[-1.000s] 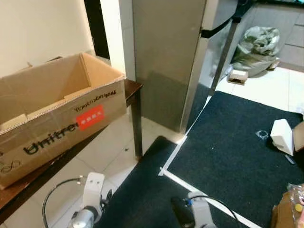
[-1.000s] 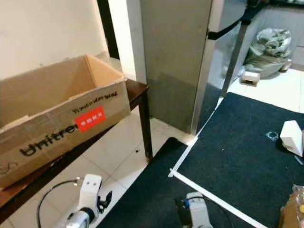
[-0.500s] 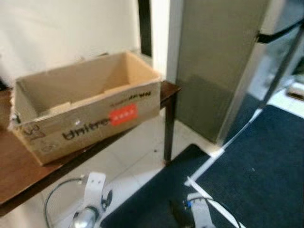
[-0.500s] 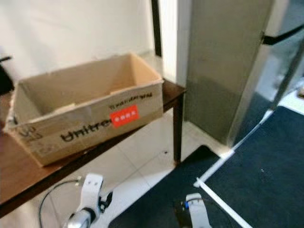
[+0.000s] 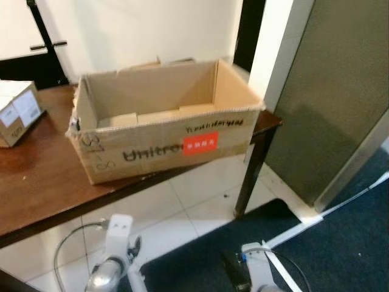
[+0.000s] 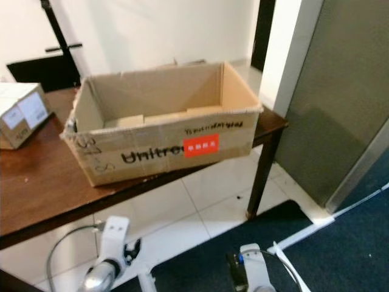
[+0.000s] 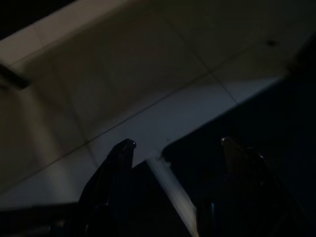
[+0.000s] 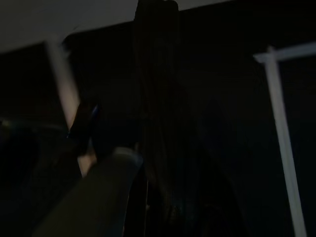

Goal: Picking trash to rubbish bin

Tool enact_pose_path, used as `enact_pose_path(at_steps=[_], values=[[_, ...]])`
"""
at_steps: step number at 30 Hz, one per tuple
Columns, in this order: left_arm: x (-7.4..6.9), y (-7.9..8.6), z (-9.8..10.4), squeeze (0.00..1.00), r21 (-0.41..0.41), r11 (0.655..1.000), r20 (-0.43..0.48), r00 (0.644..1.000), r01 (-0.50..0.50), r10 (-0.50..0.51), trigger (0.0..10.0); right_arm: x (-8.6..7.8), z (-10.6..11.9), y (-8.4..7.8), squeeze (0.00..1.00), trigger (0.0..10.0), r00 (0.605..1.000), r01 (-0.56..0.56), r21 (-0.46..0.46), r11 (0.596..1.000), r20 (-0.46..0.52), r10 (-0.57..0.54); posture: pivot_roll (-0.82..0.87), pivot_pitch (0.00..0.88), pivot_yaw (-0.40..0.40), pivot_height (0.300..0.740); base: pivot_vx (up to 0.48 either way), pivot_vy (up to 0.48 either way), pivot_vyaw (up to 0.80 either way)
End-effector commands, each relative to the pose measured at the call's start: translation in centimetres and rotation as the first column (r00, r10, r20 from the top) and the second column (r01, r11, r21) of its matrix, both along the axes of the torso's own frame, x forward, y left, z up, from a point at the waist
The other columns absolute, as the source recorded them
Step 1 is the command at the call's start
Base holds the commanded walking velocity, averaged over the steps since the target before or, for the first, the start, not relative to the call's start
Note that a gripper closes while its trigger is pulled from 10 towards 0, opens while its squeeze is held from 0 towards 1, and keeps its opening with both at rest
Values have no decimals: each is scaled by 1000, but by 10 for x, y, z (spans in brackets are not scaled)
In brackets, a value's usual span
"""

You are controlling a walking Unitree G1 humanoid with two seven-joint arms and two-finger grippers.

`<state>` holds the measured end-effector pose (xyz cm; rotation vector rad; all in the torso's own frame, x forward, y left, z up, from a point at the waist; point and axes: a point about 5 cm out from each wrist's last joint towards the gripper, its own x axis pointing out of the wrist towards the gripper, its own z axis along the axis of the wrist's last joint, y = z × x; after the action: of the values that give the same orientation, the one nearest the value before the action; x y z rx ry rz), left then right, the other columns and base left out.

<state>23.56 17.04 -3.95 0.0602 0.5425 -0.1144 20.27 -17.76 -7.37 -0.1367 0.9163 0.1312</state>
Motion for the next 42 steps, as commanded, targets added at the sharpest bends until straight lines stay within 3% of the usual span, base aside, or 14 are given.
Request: enact_pose_path(at_steps=[1, 8, 19, 23, 31, 42], values=[[-7, 2, -6, 0, 4, 1000, -27, 999, -21, 21, 10000, -3, -2, 1, 0, 10000, 999, -28, -3, 1000, -20, 28, -23, 60, -12, 740, 0, 0, 800], [-11, 1, -8, 0, -5, 997, -24, 997, -73, 73, 10000, 5, 3, -2, 0, 10000, 998, -67, -19, 998, -13, 66, -20, 69, -54, 740, 0, 0, 800], [-16, 1, -10, 0, -5, 996, -27, 996, -86, 86, 10000, 7, 3, 0, 0, 10000, 998, -69, -23, 997, -10, 69, -15, 77, -46, 740, 0, 0, 800], [-12, 4, -8, 0, 3, 998, -26, 997, -69, 69, 10000, 4, 2, 0, 0, 10000, 1000, 5, 0, 1000, 0, -5, -18, 80, -22, 740, 0, 0, 0], [-5, 3, -3, 0, 13, 1000, -10, 1000, -22, 22, 10000, -1, -1, 2, 0, 10000, 1000, 25, 9, 1000, -6, -25, -21, 83, 0, 740, 0, 0, 0], [-2, 2, -1, 0, 6, 1000, 1, 1000, -19, 19, 10000, -4, -2, 1, 0, 10000, 999, 44, 14, 999, -7, -44, -22, 83, 7, 740, 0, -472, 0]])
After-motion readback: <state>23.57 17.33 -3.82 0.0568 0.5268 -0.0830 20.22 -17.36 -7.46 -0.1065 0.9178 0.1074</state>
